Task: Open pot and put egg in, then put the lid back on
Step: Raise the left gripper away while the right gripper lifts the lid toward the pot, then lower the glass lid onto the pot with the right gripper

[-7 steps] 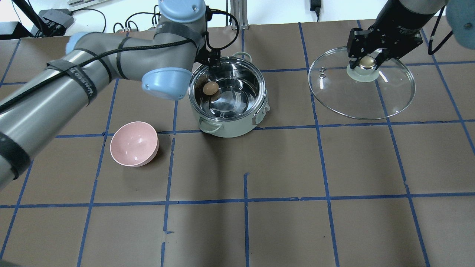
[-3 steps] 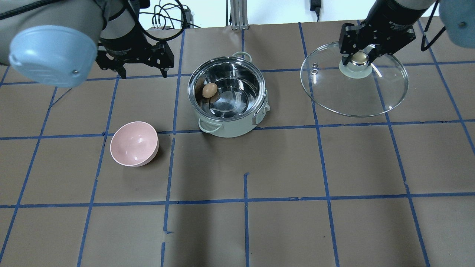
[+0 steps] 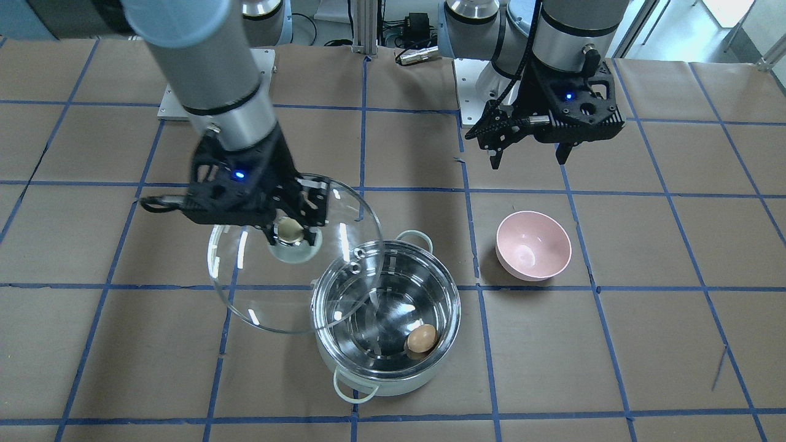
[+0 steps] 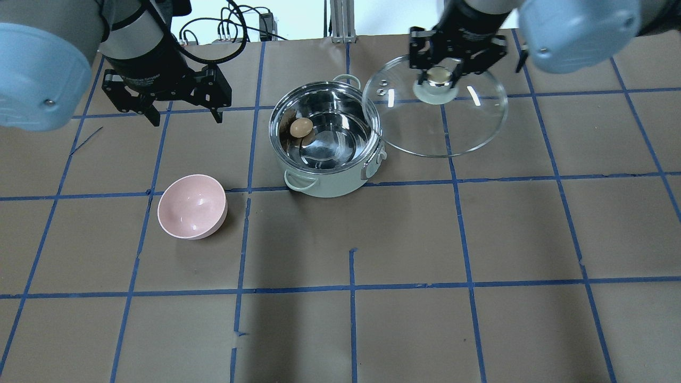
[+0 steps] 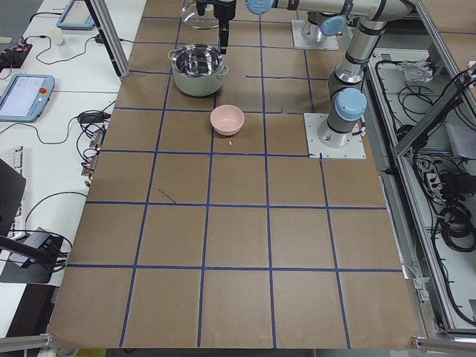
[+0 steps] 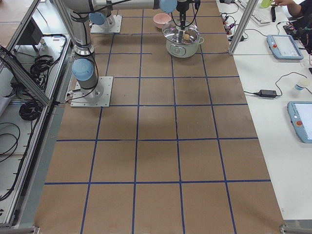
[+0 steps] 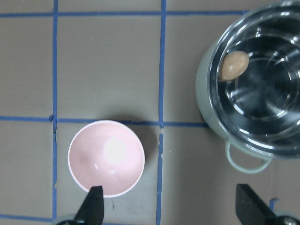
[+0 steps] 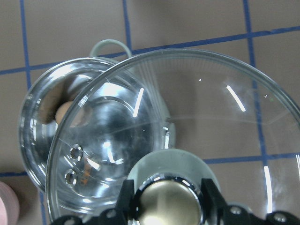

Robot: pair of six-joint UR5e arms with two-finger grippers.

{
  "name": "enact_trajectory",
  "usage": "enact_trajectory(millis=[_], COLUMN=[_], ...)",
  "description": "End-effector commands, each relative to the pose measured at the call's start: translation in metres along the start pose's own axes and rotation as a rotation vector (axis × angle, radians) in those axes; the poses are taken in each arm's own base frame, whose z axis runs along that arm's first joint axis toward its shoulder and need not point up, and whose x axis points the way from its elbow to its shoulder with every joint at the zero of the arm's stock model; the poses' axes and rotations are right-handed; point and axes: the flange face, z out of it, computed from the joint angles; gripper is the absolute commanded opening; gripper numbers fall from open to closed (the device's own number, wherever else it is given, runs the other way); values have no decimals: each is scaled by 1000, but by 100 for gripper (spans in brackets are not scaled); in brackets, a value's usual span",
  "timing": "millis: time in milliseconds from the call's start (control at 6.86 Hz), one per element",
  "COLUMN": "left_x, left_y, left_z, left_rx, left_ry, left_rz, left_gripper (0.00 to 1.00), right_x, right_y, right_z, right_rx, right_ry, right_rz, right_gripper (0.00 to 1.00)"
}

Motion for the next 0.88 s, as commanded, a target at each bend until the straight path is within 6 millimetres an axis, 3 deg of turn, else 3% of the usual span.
enact_trajectory(millis=[0,438,729], left_x=[-1,-3,-4], left_y=[1,0,-1], left_z=[-5,-7,-8], left_rx=[7,18,19], left_ry=[2,-11,-10], left_rz=[-1,-2,27], left_gripper=[100,100,100], right_x=[-57,-73,-80], right_y=[-6,-6,-1], right_z=[51,82,88], right_rx=[14,25,24], right_ry=[-28,-44,-46], right_rz=[23,34,21], right_gripper=[10,11,15])
